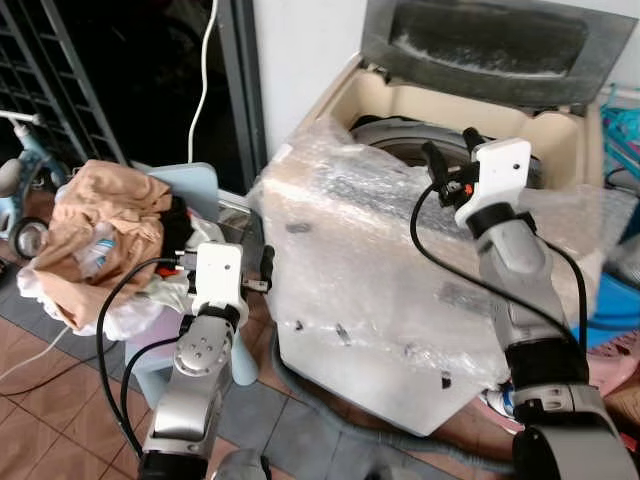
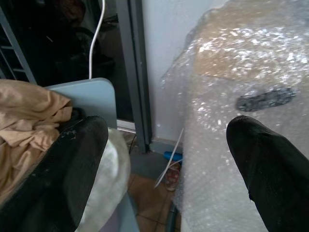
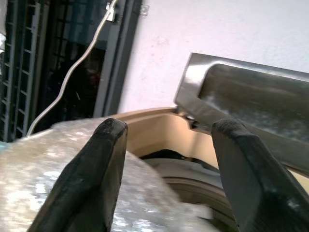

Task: Clothes washing

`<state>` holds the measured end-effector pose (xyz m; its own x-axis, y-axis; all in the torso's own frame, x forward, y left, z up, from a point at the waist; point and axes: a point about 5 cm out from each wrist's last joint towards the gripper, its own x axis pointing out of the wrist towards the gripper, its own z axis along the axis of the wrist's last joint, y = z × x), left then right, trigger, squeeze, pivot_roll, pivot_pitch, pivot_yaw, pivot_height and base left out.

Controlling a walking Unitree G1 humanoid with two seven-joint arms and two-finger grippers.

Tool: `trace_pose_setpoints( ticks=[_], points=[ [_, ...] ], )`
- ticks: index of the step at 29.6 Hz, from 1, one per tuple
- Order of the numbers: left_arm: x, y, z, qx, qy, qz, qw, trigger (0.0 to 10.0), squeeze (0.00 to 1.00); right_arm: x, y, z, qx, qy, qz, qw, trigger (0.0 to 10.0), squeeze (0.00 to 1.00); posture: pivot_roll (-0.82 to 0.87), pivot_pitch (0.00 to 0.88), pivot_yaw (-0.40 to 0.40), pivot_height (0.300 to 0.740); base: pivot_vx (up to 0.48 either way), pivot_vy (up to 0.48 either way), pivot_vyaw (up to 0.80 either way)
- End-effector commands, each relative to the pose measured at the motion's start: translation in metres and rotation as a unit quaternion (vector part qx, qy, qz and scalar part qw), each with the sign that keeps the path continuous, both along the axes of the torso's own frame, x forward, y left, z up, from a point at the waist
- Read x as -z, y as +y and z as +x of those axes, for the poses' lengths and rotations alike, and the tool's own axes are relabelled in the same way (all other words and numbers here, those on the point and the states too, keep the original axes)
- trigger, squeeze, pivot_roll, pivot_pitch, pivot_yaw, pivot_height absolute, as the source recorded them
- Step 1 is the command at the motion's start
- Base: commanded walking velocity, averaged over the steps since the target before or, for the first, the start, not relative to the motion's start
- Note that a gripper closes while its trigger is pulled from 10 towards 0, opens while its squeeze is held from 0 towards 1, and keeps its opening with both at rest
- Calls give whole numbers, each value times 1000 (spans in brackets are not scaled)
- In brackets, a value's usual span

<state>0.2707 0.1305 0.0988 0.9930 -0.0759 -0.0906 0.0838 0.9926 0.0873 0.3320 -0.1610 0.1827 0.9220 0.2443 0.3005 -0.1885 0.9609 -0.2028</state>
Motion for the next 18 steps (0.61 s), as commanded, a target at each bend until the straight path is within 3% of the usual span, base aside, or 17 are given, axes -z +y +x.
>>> trace_pose_setpoints(
  ticks=[1, 2, 3, 4, 8, 14, 15, 16, 18],
  points=[
    [-2, -1, 1, 7, -1, 2, 1000, 10000, 0, -4, -1, -3, 11, 1, 2, 1000, 10000, 1000, -57, 0, 3, 740, 0, 480, 0],
    [-3, -2, 0, 7, -1, 2, 1000, 10000, 0, 0, 0, -6, 17, 13, 5, 1000, 10000, 1000, -56, 0, 2, 740, 0, 480, 0],
    [-3, -2, 0, 8, -1, 2, 1000, 10000, 0, 4, 1, -8, 20, 23, 10, 999, 10000, 898, -56, 0, 2, 740, 0, 480, 0],
    [-3, -2, 0, 7, 0, 2, 1000, 10000, 0, 12, 2, -12, 27, 46, 21, 998, 10000, 0, -53, 0, 2, 740, 0, 480, 0],
    [-3, -2, -1, 2, -1, 3, 1000, 10000, 0, 37, 9, -24, 40, 112, 54, 991, 10000, 0, -47, 0, 3, 740, 0, 480, 0],
    [-3, 0, -1, -4, 0, 3, 1000, 10000, 0, 54, 14, -32, 63, 156, 70, 983, 10000, 0, -47, 0, 10, 740, 0, 480, 0],
    [-3, 0, -1, -7, 1, 3, 1000, 10000, 0, 57, 18, -33, 56, 160, 60, 984, 10000, 0, -51, 0, 17, 740, 0, 480, 0],
    [-2, 1, 0, -10, 3, 0, 1000, 10000, 0, 62, 27, -36, 22, 175, 89, 980, 10000, 0, -57, 0, 27, 740, 0, 480, 0],
    [-2, 0, 1, -10, 2, -1, 1000, 10000, 0, 66, 30, -36, 30, 184, 83, 979, 10000, 0, -58, 0, 33, 740, 0, 480, 0]
  ],
)
